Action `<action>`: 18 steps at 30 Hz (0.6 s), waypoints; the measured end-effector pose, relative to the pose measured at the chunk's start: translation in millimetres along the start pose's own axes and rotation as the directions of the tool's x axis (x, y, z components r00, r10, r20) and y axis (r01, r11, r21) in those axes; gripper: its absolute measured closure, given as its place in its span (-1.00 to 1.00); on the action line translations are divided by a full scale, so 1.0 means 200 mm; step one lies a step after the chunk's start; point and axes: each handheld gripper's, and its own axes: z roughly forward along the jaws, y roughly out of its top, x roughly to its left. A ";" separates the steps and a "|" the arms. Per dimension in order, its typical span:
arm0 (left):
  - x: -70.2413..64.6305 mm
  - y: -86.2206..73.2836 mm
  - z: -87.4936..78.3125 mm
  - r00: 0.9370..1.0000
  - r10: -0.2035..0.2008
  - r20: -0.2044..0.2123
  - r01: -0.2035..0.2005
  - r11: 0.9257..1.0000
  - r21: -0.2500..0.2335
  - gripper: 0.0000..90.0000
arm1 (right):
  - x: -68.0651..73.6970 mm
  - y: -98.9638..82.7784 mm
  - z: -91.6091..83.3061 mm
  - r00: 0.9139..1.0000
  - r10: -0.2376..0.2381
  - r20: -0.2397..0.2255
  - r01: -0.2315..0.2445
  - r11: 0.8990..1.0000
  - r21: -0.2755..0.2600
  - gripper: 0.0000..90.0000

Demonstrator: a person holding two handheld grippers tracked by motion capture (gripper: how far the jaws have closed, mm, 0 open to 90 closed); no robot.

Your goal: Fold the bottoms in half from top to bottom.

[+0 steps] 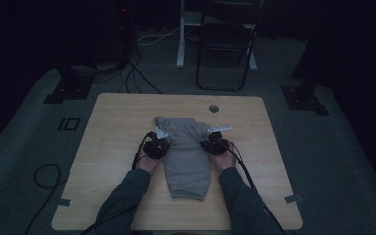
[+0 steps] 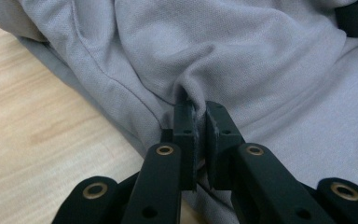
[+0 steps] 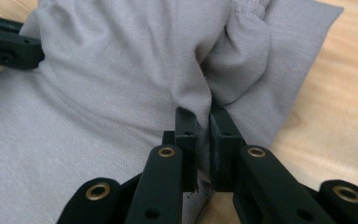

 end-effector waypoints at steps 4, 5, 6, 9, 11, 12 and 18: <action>0.00 0.04 -0.07 1.000 0.001 0.016 0.000 1.000 -0.026 0.88 | -0.02 0.03 -0.03 1.000 -0.018 0.018 0.018 1.000 -0.004 0.88; 0.00 0.05 -0.10 1.000 -0.001 0.027 0.002 0.999 -0.043 0.88 | -0.02 0.04 -0.06 1.000 -0.017 0.017 0.017 1.000 -0.023 0.89; -0.01 0.07 -0.14 0.999 0.000 0.034 0.002 0.998 -0.060 0.88 | -0.03 0.05 -0.10 1.000 -0.011 0.014 0.012 0.999 -0.051 0.90; -0.08 0.08 -0.27 0.998 0.032 0.048 -0.026 0.993 -0.115 0.89 | 0.00 0.05 -0.22 0.999 -0.036 0.007 0.036 0.994 -0.108 0.90; -0.12 0.06 -0.33 0.997 0.053 0.047 -0.046 0.990 -0.132 0.88 | 0.03 0.03 -0.29 0.998 -0.066 -0.002 0.065 0.990 -0.125 0.90; -0.14 0.04 -0.35 0.997 0.049 0.054 -0.041 0.989 -0.139 0.88 | 0.05 0.02 -0.32 0.997 -0.081 -0.006 0.080 0.989 -0.126 0.90; -0.19 -0.17 -0.28 0.997 0.046 0.063 -0.044 0.998 -0.035 0.85 | 0.14 -0.16 -0.33 0.990 -0.133 -0.037 0.131 0.990 -0.053 0.89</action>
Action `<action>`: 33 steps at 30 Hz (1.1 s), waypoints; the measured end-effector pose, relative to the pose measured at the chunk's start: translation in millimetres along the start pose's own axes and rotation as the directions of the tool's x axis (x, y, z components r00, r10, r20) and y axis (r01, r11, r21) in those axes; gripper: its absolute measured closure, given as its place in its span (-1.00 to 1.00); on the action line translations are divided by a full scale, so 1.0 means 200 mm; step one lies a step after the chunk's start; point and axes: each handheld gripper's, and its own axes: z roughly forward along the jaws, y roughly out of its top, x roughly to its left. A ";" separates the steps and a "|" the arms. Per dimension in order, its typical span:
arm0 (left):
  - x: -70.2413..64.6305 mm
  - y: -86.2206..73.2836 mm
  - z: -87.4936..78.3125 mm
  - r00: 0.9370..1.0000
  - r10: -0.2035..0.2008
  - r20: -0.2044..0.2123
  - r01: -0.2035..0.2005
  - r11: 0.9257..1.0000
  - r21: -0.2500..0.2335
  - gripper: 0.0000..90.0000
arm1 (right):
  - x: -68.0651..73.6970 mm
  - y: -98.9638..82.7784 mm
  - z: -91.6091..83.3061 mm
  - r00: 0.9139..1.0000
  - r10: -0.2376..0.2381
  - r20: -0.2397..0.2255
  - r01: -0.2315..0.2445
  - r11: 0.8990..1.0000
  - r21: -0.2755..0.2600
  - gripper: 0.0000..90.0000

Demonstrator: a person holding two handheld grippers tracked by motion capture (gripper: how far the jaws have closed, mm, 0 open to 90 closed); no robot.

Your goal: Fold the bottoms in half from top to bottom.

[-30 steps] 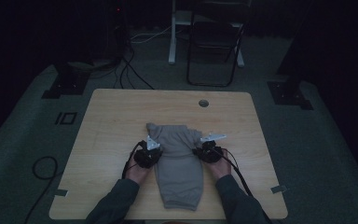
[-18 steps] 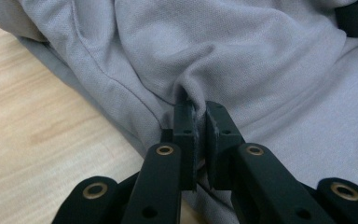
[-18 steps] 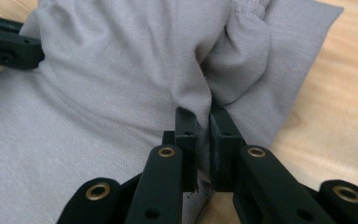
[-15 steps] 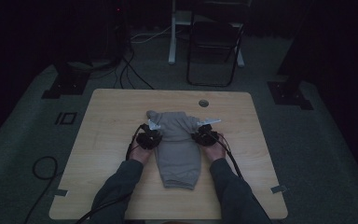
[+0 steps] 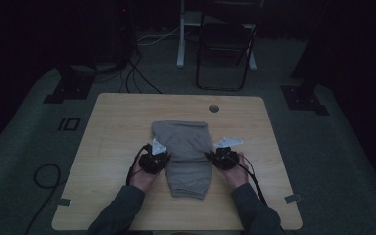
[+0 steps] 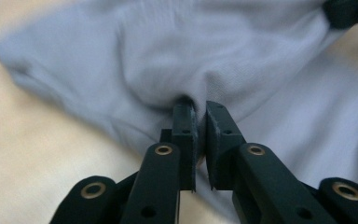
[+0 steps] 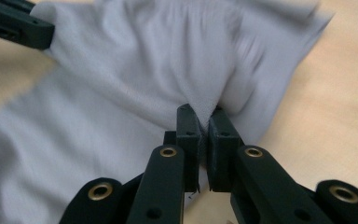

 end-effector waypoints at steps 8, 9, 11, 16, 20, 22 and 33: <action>0.03 -0.07 0.03 0.999 -0.046 0.009 0.046 0.999 0.021 0.47 | -0.02 -0.07 0.06 1.000 0.027 -0.014 -0.026 0.996 0.084 0.44; 0.03 -0.07 0.02 0.999 -0.048 0.010 0.048 0.999 0.014 0.43 | -0.02 -0.07 0.05 1.000 0.024 -0.017 -0.023 0.997 0.079 0.37; 0.05 -0.05 -0.01 0.998 -0.053 0.021 0.054 0.998 -0.012 0.38 | -0.02 -0.06 0.03 0.999 0.030 -0.019 -0.029 0.998 0.064 0.31; 0.10 0.00 -0.05 0.997 -0.067 0.025 0.069 0.996 -0.060 0.23 | -0.09 0.03 -0.03 0.997 0.077 -0.012 -0.077 0.997 -0.008 0.21; 0.16 0.05 -0.03 0.996 -0.090 0.011 0.091 0.994 -0.066 0.22 | -0.13 0.10 0.03 0.992 0.124 -0.017 -0.124 0.992 -0.001 0.19; 0.19 0.08 0.01 0.995 -0.104 0.006 0.104 0.993 -0.053 0.24 | -0.14 0.12 0.08 0.987 0.158 -0.032 -0.158 0.987 0.006 0.16; 0.25 0.19 0.20 0.985 -0.159 0.063 0.159 0.987 0.009 0.37 | -0.16 0.16 0.27 0.971 0.233 -0.059 -0.228 0.971 0.079 0.02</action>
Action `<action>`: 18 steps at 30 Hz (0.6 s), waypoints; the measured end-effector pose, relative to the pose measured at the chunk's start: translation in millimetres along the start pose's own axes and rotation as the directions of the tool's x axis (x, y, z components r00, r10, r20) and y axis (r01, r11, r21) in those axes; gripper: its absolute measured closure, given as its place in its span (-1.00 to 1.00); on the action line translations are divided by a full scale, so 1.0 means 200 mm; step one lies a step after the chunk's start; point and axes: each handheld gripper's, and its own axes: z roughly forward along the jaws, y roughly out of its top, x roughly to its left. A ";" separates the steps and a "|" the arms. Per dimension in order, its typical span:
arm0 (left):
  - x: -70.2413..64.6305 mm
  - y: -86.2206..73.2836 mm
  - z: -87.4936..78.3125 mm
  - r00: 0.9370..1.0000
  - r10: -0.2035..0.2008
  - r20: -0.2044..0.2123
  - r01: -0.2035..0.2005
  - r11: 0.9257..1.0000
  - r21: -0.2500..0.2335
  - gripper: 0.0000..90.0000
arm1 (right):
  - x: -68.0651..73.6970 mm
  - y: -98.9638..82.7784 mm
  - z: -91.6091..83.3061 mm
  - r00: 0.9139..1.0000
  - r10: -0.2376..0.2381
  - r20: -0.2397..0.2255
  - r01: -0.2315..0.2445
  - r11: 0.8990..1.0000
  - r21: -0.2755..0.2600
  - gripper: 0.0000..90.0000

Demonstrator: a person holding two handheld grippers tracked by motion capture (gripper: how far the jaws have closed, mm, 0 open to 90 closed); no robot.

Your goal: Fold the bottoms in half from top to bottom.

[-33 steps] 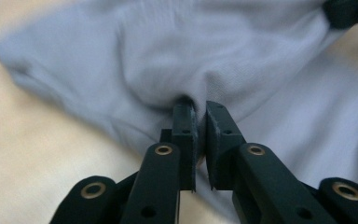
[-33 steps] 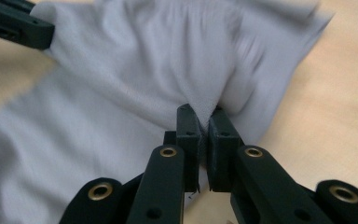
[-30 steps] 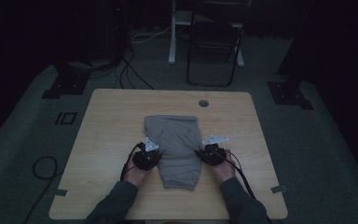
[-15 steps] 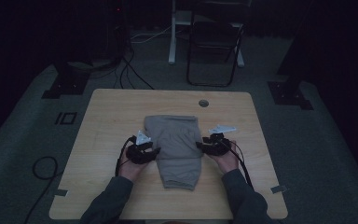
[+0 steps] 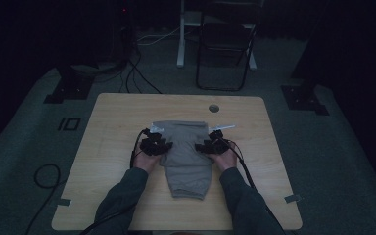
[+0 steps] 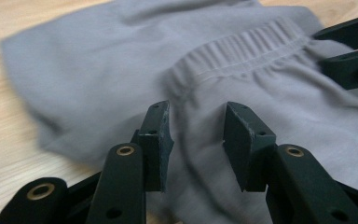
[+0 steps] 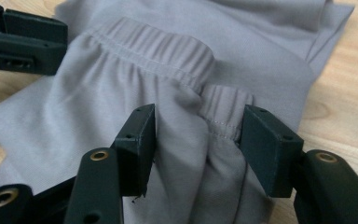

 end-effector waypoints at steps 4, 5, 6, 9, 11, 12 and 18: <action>-0.03 0.00 0.02 1.000 0.019 0.018 -0.019 1.000 0.022 0.55 | -0.01 0.00 0.00 1.000 -0.007 0.001 0.007 1.000 0.024 0.32; -0.04 0.00 0.02 0.999 0.028 0.015 -0.029 0.999 0.024 0.65 | -0.01 0.00 0.00 1.000 -0.014 0.009 0.014 1.000 0.025 0.46; -0.04 0.00 0.01 0.999 0.031 0.016 -0.032 0.999 0.018 0.72 | -0.01 0.00 -0.01 1.000 -0.025 0.017 0.024 0.999 0.024 0.56; -0.05 -0.01 -0.02 0.999 0.039 0.017 -0.039 0.999 0.006 0.85 | 0.00 0.00 -0.04 0.999 -0.048 0.021 0.048 0.999 0.013 0.73; -0.06 -0.02 -0.04 0.999 0.047 0.020 -0.046 0.999 -0.006 0.90 | 0.01 0.00 -0.07 0.997 -0.068 0.025 0.068 0.998 0.002 0.79; -0.06 -0.03 -0.05 0.999 0.046 0.022 -0.045 0.999 -0.011 0.92 | 0.02 -0.01 -0.08 0.997 -0.077 0.023 0.077 0.997 -0.001 0.83; -0.11 -0.08 -0.12 0.997 0.070 0.035 -0.068 0.997 -0.040 0.96 | 0.06 -0.05 -0.14 0.990 -0.139 0.001 0.139 0.990 -0.022 0.87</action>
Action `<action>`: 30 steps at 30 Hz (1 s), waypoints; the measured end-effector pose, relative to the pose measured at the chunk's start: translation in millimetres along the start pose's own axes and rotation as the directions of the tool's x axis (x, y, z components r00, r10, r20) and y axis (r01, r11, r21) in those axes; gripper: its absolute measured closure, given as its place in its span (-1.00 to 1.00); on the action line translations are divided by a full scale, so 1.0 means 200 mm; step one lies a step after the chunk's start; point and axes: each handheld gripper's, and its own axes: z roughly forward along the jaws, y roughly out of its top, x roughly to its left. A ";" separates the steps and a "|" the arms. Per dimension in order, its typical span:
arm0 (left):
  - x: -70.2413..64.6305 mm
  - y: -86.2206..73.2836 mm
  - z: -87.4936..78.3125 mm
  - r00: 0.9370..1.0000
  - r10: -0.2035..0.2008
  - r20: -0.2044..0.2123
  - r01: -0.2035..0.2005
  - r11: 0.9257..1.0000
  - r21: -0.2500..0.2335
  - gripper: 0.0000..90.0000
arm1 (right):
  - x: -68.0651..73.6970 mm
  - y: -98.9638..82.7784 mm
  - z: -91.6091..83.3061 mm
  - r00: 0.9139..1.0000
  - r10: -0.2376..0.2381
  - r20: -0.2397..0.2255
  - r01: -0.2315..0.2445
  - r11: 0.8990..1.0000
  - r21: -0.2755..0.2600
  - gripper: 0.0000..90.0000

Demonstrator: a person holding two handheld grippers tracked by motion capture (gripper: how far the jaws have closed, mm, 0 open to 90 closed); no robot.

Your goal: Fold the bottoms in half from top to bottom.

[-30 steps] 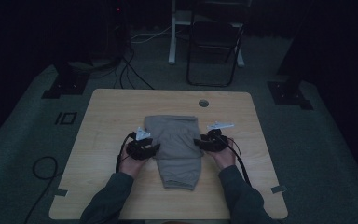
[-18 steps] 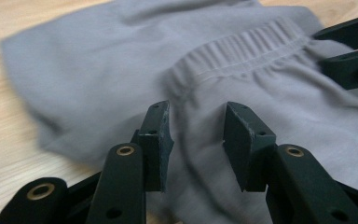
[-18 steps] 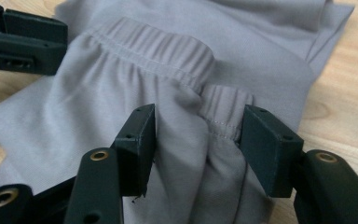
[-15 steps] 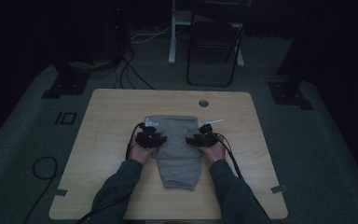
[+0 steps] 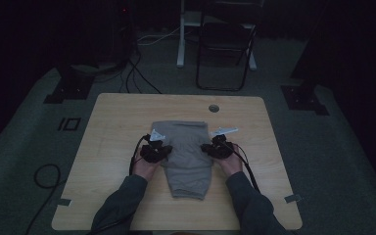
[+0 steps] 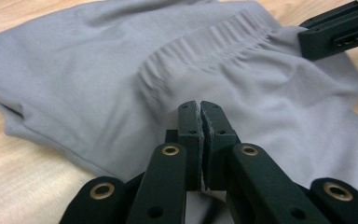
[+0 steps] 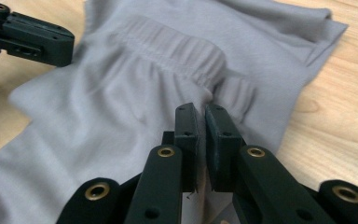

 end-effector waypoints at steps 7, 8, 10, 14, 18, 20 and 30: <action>-0.03 -0.04 -0.01 1.000 0.004 0.004 -0.004 1.000 0.006 0.90 | 0.01 -0.04 -0.01 1.000 -0.004 0.001 0.004 1.000 0.015 0.65; -0.02 -0.03 0.00 1.000 -0.005 -0.004 0.005 1.000 0.003 0.72 | -0.01 -0.03 -0.01 1.000 0.015 0.004 -0.015 1.000 0.008 0.41; 0.02 -0.02 0.00 0.999 -0.050 -0.021 0.050 0.999 -0.016 0.61 | -0.03 -0.02 0.00 0.999 0.051 0.000 -0.051 0.999 -0.002 0.25; 0.10 0.03 0.02 0.995 -0.095 -0.033 0.095 0.995 -0.001 0.49 | -0.08 0.01 0.05 0.994 0.104 -0.015 -0.104 0.995 0.002 0.11; 0.14 0.06 0.10 0.993 -0.114 0.020 0.113 0.993 0.029 0.34 | -0.08 0.04 0.13 0.994 0.105 0.008 -0.106 0.994 0.040 0.05; 0.14 0.06 0.13 0.992 -0.121 0.042 0.120 0.992 0.031 0.28 | -0.09 0.04 0.16 0.993 0.121 0.006 -0.121 0.991 0.050 0.03; 0.07 0.08 0.10 0.997 -0.065 0.029 0.065 0.998 0.005 0.82 | -0.07 0.05 0.09 0.999 0.046 -0.024 -0.046 0.999 -0.002 0.65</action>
